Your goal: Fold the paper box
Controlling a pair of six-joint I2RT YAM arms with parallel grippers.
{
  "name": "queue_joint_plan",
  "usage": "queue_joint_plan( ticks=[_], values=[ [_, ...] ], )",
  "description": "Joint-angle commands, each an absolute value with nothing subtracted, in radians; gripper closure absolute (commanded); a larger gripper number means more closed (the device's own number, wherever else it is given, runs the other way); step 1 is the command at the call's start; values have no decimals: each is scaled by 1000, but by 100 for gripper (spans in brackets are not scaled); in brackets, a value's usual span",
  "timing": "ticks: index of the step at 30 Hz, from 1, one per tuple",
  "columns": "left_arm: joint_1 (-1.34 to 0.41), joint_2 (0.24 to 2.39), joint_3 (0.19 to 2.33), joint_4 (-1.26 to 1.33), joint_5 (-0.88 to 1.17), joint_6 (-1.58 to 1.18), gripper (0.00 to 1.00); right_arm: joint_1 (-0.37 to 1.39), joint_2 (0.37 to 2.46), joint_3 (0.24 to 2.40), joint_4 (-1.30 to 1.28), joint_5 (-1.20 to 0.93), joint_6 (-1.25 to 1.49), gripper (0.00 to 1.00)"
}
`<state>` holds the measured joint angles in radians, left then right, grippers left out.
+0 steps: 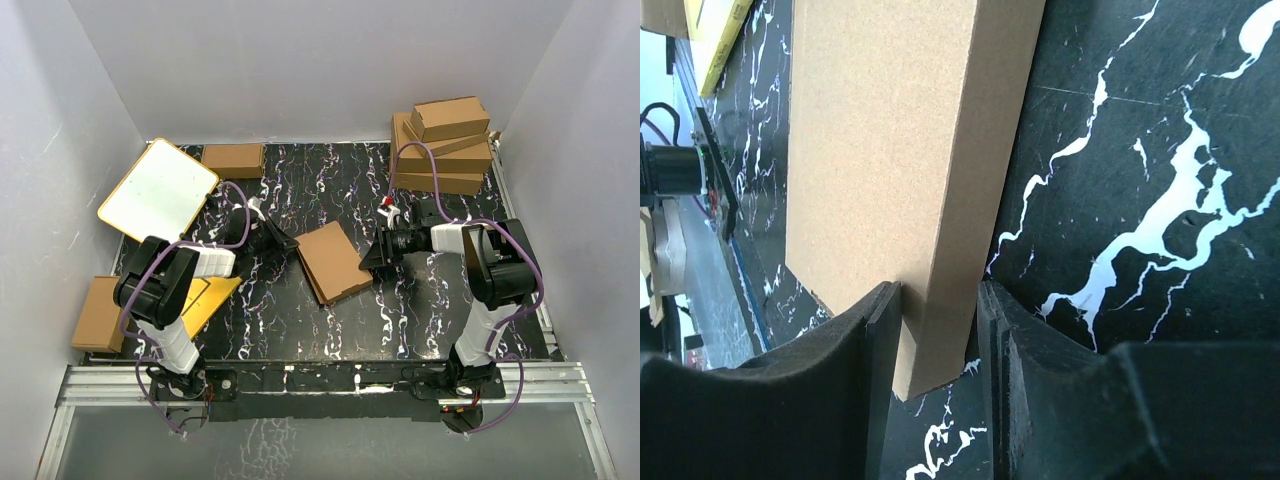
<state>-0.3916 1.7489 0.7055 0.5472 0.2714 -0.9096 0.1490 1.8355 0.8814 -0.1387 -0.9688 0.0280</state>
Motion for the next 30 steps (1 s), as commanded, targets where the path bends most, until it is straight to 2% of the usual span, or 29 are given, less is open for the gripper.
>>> queue_joint_plan(
  ticks=[1,5,11,15,17,23,30],
  values=[
    [-397,1779,716,425,249,-866,93,162,1864,892,-157,-890,-20,61],
    [-397,1766,721,416,251,-862,87,162,1864,893,-158,-889,-18,61],
    [-397,1659,683,386,231,-853,49,162,1865,893,-159,-889,-19,61],
    [-397,1533,632,362,234,-854,32,162,1865,896,-161,-889,-20,61],
    [-399,1470,592,370,262,-869,29,162,1865,896,-162,-890,-20,61],
    [-460,1285,452,419,313,-985,28,162,1865,895,-162,-891,-20,61],
    [-675,1166,325,496,174,-1146,28,162,1866,897,-163,-891,-21,61]
  ],
)
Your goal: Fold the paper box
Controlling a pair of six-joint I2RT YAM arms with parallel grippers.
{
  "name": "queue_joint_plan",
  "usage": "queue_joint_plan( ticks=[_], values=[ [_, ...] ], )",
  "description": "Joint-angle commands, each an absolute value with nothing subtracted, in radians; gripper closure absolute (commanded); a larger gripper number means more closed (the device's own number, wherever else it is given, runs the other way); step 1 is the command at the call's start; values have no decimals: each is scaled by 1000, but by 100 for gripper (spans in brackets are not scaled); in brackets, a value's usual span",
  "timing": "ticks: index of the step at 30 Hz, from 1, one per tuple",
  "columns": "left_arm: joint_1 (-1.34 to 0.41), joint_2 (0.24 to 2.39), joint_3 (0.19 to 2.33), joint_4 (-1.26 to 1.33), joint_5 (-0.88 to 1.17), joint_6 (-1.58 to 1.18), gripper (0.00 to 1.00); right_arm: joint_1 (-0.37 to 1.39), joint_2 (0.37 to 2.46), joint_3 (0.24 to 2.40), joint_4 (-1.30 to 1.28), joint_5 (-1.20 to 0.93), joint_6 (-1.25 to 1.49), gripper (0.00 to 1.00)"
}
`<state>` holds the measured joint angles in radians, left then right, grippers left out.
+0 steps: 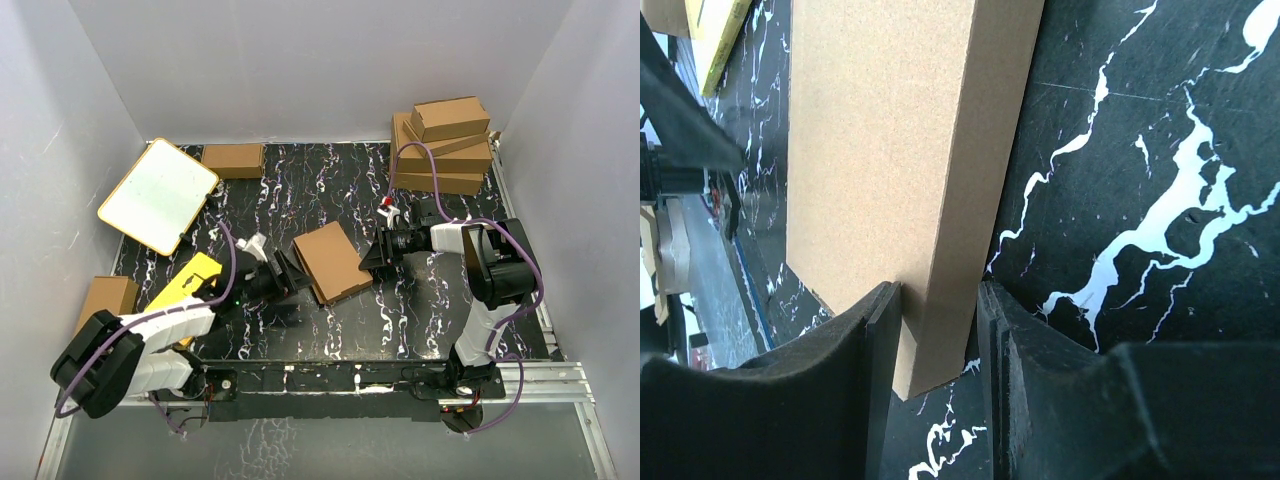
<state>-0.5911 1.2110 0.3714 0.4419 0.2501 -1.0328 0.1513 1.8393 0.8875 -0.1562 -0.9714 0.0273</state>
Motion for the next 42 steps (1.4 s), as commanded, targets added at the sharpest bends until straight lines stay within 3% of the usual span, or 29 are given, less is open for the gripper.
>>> queue_joint_plan(
  ticks=[1,18,29,38,42],
  values=[
    [-695,1164,317,505,150,-1165,28,162,1867,896,-161,-892,-21,61],
    [-891,1457,413,618,-5,-1326,36,162,1867,897,-164,-893,-22,61],
    [-912,1484,435,574,-30,-1323,56,163,1864,897,-164,-894,-22,61],
    [-915,1495,480,478,-42,-1270,66,163,1864,897,-164,-894,-22,62],
    [-924,1499,515,424,-51,-1240,75,163,1864,897,-164,-894,-22,62]
  ],
)
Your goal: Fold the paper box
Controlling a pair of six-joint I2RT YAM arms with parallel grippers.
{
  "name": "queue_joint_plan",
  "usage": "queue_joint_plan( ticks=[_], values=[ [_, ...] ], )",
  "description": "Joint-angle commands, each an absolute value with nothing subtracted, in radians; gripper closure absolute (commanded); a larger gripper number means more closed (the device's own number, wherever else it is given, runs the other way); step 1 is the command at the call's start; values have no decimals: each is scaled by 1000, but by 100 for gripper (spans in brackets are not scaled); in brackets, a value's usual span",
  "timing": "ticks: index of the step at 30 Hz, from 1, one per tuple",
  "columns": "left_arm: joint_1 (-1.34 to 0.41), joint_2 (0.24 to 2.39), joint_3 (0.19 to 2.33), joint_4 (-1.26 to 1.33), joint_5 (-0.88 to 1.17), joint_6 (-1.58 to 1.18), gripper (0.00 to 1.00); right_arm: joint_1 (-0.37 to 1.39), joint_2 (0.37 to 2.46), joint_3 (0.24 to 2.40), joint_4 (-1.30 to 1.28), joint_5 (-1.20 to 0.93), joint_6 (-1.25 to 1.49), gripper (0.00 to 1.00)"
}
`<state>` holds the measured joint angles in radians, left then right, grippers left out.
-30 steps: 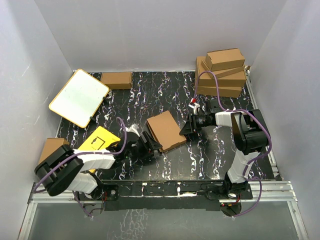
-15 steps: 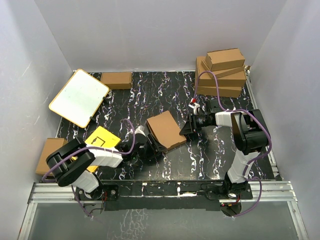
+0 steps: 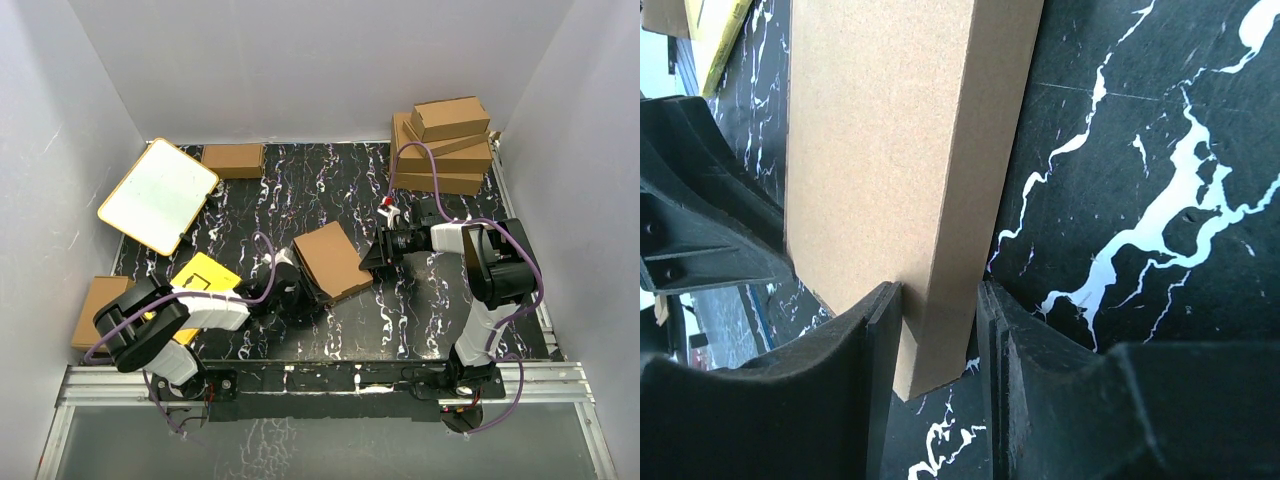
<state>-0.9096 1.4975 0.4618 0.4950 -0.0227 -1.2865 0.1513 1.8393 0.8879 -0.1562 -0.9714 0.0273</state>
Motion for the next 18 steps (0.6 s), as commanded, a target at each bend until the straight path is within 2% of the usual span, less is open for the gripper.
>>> queue_joint_plan(
  ticks=[1,4,7,9,13,18],
  values=[
    [-928,1497,523,411,-55,-1233,78,162,1865,897,-164,-894,-22,62],
    [-933,1495,544,374,-64,-1215,83,162,1864,897,-164,-895,-22,62],
    [-937,1491,557,346,-69,-1201,92,163,1864,896,-164,-894,-21,62],
    [-939,1490,569,324,-75,-1195,93,163,1864,895,-164,-894,-22,62],
    [-942,1482,585,301,-75,-1195,88,162,1863,896,-164,-895,-21,62],
    [-942,1444,585,281,-79,-1195,72,163,1862,895,-164,-896,-21,62]
  ],
)
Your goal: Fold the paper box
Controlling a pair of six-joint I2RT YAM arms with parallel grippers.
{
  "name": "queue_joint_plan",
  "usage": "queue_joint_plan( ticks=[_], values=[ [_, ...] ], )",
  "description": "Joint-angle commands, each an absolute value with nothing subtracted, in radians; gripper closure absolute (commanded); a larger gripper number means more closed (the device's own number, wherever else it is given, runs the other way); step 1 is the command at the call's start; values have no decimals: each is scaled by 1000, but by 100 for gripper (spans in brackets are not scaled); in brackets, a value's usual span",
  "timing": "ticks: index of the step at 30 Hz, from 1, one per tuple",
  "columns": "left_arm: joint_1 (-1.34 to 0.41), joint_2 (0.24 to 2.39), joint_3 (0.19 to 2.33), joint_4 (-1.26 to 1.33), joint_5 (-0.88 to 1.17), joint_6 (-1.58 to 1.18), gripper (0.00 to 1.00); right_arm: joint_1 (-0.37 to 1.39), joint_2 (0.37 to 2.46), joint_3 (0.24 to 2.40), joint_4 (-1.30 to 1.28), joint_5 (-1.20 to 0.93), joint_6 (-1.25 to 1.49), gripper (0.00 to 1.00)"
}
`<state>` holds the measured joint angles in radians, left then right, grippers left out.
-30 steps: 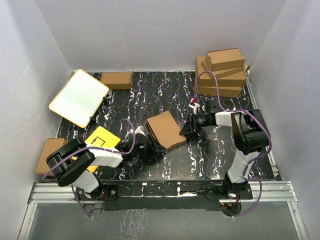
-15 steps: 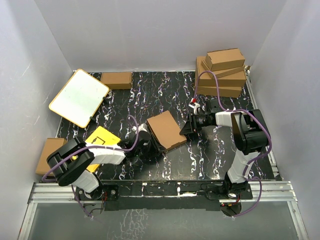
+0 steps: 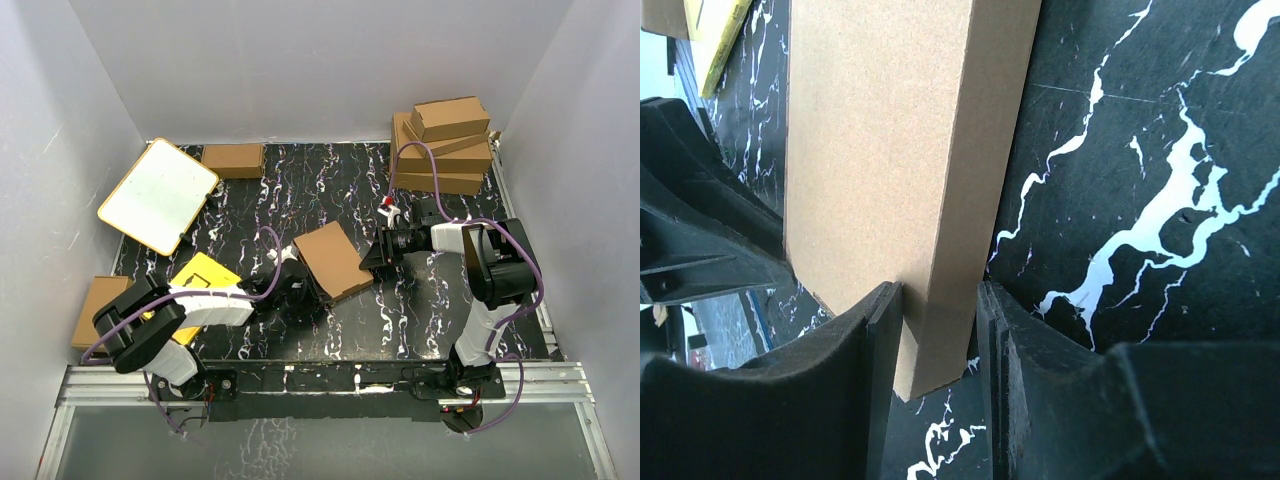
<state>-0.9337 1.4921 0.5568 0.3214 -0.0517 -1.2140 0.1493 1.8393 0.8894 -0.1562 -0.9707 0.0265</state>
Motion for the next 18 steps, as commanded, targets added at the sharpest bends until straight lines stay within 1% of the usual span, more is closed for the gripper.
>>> queue_joint_plan(
  ticks=[1,3,10,13,18],
  values=[
    [-943,1437,584,278,-81,-1196,70,163,1862,894,-164,-896,-22,62],
    [-942,1425,582,278,-81,-1197,69,162,1862,895,-164,-897,-21,62],
    [-943,1416,575,290,-79,-1206,70,163,1862,895,-164,-896,-20,62],
    [-942,1424,571,298,-83,-1209,71,164,1863,896,-164,-897,-21,62],
    [-942,1455,572,319,-80,-1213,78,163,1861,896,-164,-897,-20,62]
  ],
)
